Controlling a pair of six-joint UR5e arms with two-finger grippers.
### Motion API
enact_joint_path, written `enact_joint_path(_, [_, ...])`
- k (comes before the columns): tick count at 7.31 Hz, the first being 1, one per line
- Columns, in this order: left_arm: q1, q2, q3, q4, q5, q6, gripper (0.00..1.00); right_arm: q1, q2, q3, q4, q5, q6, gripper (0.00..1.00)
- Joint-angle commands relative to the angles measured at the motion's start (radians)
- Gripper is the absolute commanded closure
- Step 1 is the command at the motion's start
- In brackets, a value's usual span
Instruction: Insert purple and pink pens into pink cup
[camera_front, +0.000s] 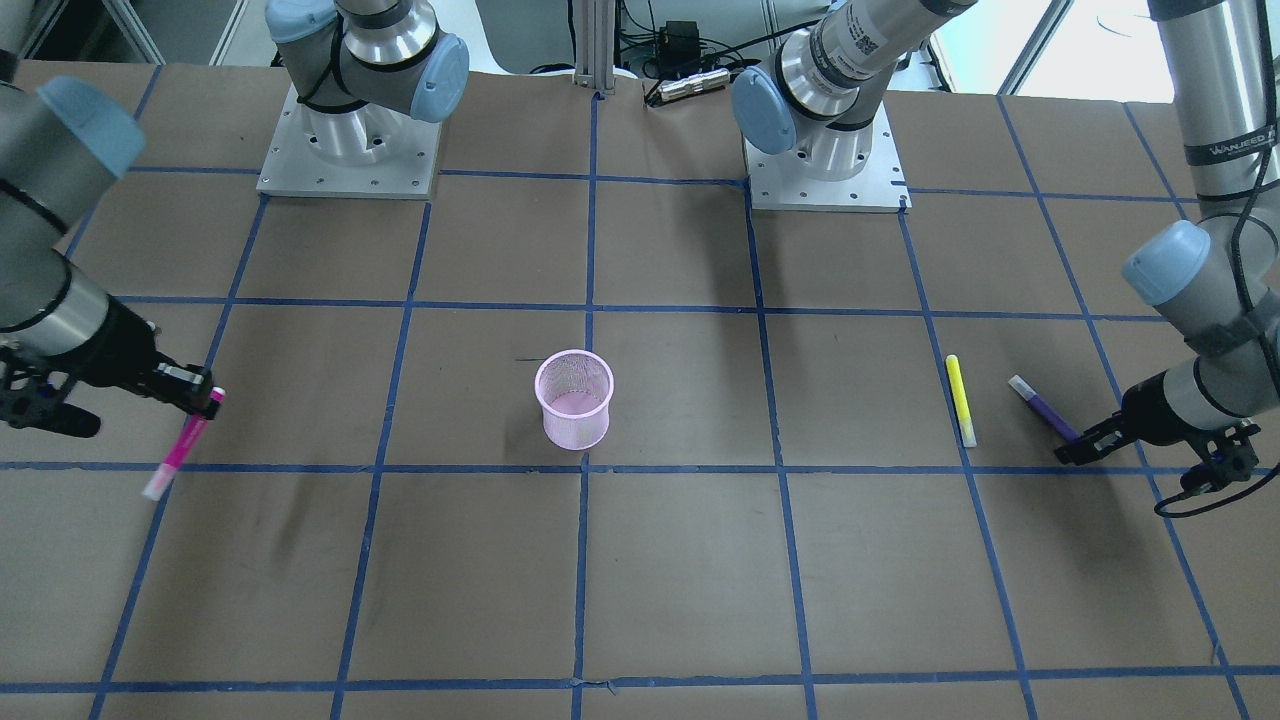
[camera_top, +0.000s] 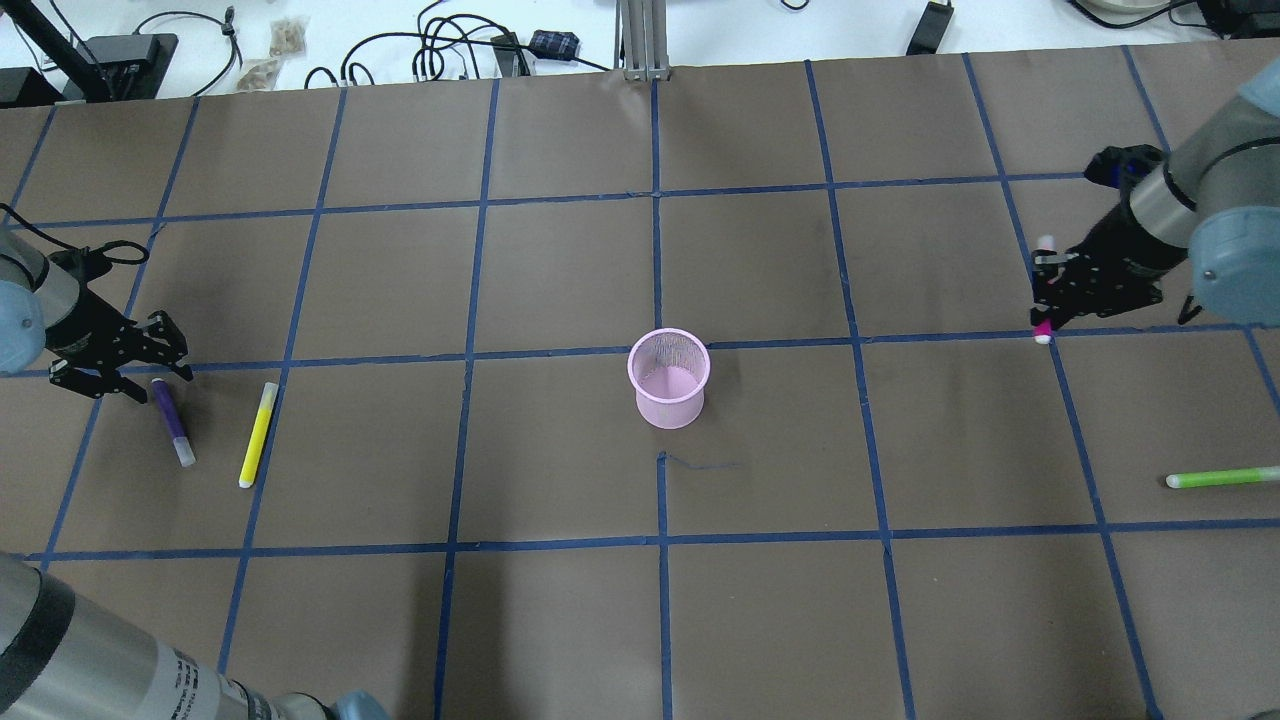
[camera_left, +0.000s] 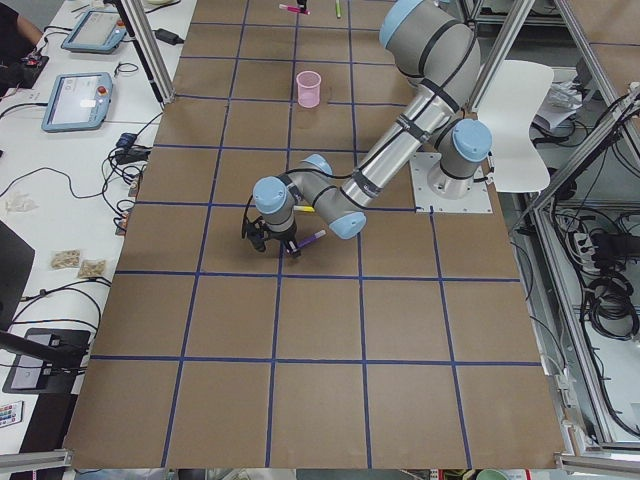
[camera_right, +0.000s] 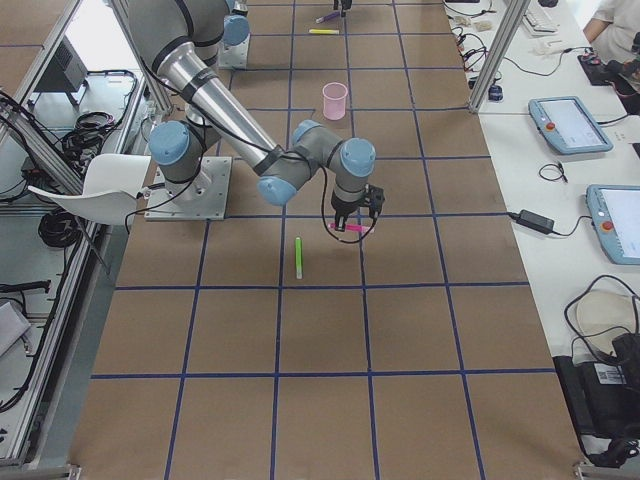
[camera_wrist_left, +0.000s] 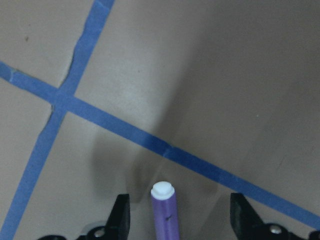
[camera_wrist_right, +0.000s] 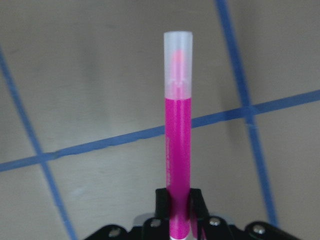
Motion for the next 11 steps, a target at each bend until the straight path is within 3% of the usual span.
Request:
enact_joint_path(1, [0.000, -0.002, 0.001, -0.005, 0.002, 0.002, 0.89, 0.252, -0.015, -0.005, 0.003, 0.194, 0.430, 1.00])
enact_joint_path(2, [0.000, -0.002, -0.001, -0.006, 0.002, 0.002, 1.00, 0.364, -0.015, -0.039, -0.005, 0.319, 0.673, 1.00])
enact_joint_path(4, [0.000, 0.006, 0.005, 0.007, 0.000, 0.009, 1.00, 0.457, -0.014, -0.129, -0.026, 0.514, 1.007, 1.00])
enact_joint_path(5, [0.000, 0.030, 0.019, 0.011, 0.002, 0.002, 1.00, 0.468, -0.006, -0.122, -0.026, 0.642, 1.145, 1.00])
enact_joint_path(8, [-0.020, 0.120, 0.094, -0.002, 0.005, 0.002, 1.00, 0.469, -0.003, 0.003, -0.032, 0.777, 1.320, 1.00])
enact_joint_path(11, [-0.121, 0.194, 0.111, -0.009, 0.041, -0.059, 1.00, 0.468, 0.000, 0.068, -0.037, 0.813, 1.310, 1.00])
